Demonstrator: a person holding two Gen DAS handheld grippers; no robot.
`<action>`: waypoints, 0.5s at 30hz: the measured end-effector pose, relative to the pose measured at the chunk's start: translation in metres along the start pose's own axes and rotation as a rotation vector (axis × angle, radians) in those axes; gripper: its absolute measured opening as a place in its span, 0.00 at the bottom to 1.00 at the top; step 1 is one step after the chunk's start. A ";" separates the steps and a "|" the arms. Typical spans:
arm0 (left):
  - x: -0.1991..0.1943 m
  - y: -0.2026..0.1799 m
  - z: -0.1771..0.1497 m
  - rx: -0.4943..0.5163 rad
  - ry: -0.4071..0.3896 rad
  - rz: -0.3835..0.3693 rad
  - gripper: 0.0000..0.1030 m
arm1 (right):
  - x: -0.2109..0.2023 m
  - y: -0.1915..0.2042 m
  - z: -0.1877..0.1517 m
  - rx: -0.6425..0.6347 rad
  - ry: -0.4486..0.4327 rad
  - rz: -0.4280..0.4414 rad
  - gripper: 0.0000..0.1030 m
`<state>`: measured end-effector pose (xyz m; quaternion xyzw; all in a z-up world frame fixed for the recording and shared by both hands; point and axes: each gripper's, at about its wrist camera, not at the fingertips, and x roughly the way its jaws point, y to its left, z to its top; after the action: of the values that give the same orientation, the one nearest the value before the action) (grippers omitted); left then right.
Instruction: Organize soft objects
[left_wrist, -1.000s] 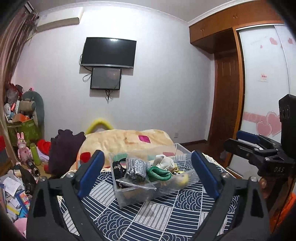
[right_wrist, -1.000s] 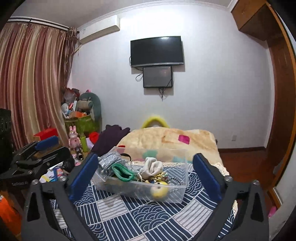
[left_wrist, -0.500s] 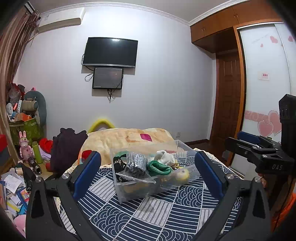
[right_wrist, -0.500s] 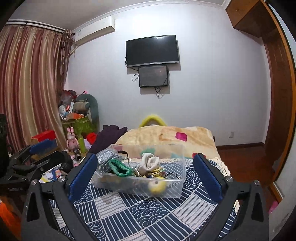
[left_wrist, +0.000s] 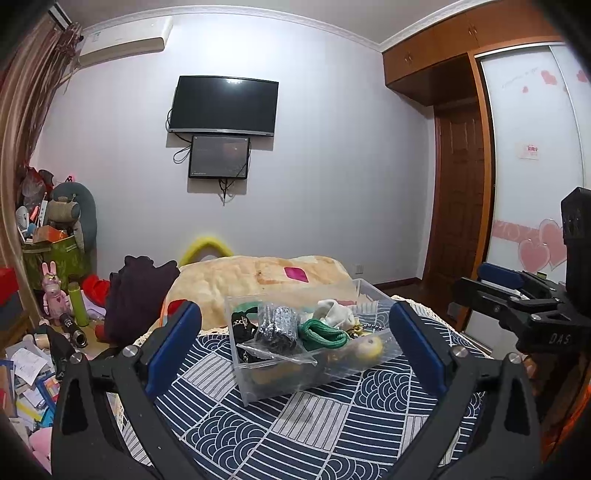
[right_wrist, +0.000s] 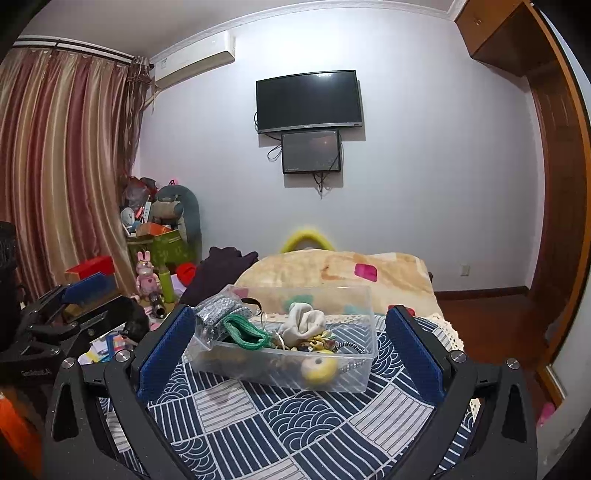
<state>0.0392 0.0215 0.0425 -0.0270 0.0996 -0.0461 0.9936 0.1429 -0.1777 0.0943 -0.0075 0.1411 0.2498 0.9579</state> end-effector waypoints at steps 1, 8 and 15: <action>0.000 0.000 0.000 -0.001 0.001 -0.002 1.00 | 0.000 0.000 0.000 -0.002 0.000 -0.001 1.00; 0.001 0.000 0.000 -0.004 -0.002 -0.003 1.00 | -0.001 0.002 0.000 -0.003 -0.004 -0.003 1.00; 0.001 0.001 0.000 -0.007 0.000 0.005 1.00 | -0.001 0.003 0.000 -0.005 -0.006 -0.004 1.00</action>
<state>0.0405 0.0221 0.0419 -0.0302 0.0996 -0.0434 0.9936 0.1405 -0.1760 0.0945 -0.0092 0.1375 0.2484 0.9588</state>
